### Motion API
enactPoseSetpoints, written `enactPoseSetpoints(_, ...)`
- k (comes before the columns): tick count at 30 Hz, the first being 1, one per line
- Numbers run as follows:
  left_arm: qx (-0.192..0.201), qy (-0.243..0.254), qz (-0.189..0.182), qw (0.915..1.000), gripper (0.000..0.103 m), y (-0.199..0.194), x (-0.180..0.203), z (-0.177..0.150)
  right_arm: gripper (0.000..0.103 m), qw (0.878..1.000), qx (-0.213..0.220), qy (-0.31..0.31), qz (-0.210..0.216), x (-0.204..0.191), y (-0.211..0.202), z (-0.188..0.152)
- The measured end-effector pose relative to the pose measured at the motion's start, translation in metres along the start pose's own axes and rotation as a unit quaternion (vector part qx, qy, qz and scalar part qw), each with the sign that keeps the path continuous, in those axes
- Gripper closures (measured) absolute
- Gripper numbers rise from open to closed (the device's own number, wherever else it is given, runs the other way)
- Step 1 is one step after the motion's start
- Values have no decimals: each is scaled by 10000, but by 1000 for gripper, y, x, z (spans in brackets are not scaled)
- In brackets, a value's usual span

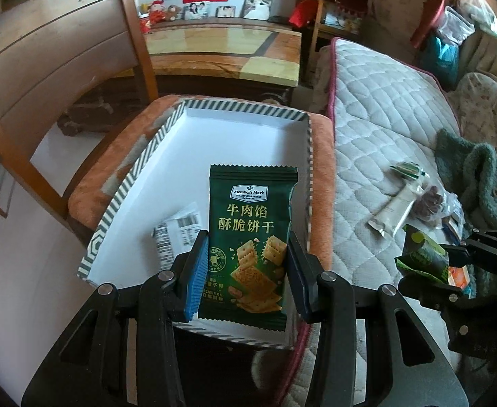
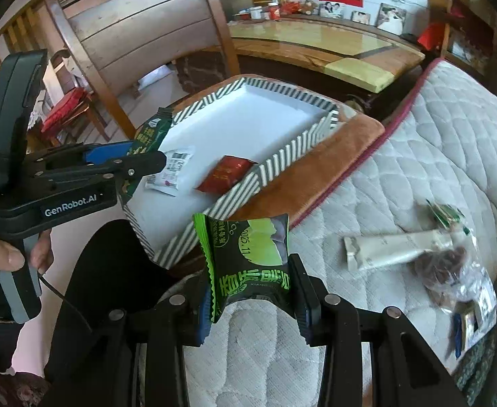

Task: Organize snacks
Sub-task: 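Carry both packets over the white tray and open both grippers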

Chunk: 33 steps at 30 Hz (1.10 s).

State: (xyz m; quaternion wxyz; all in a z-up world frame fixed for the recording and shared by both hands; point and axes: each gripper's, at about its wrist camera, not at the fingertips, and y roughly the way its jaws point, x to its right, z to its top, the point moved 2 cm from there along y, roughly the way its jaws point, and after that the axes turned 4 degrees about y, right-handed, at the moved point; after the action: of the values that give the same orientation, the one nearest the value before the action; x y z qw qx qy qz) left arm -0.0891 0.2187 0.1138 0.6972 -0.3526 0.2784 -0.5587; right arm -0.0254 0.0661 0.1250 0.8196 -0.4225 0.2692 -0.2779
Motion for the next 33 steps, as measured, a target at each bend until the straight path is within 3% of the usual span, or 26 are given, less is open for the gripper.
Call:
enactPoseSetpoints(19,-25,-232,283,9993,61,12,-27,-4,65,9989,-223,-352,211,-32,33,27)
enactPoseSetpoints(33,-257,-524,445,9973,61,47,-55,1,65,9964,-459,-607,380,-50,78,61)
